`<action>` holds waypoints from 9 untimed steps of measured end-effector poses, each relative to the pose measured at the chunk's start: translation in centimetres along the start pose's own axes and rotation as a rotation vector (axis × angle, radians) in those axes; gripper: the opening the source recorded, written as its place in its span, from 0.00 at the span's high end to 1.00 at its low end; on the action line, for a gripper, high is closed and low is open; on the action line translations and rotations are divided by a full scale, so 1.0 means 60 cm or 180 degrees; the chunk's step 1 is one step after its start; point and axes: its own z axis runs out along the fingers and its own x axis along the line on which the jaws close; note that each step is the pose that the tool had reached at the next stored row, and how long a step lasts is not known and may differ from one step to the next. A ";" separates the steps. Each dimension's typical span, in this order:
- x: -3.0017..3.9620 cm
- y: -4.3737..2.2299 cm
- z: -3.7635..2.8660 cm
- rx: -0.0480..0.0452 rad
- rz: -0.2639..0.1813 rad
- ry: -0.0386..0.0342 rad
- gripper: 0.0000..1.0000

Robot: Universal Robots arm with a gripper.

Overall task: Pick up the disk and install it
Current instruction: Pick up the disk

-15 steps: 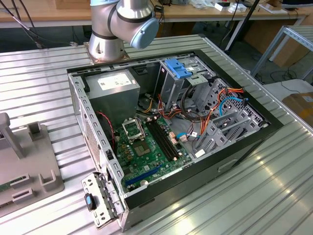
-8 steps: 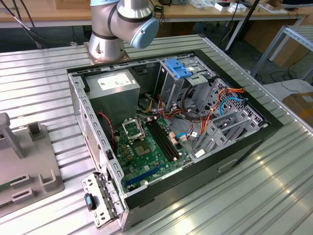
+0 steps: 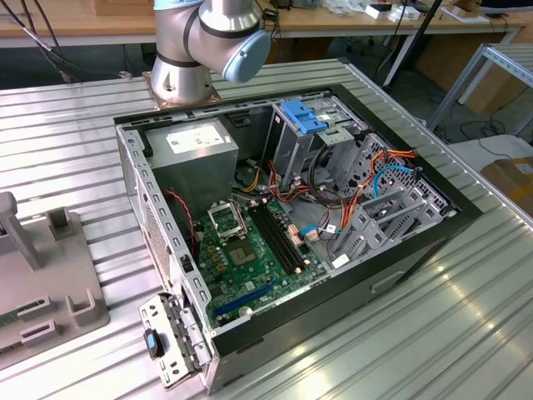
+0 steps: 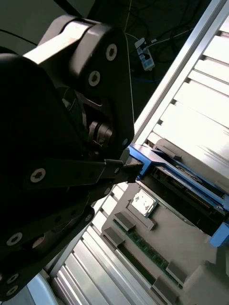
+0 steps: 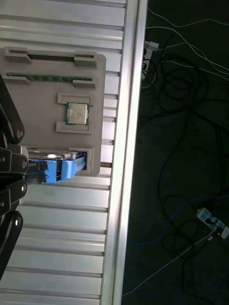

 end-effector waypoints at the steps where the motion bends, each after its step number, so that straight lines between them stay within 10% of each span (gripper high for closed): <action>1: 0.000 0.000 0.000 0.0008 0.0000 -0.0014 0.89; 9: 0.000 0.006 0.002 0.0017 -0.0001 -0.0013 0.89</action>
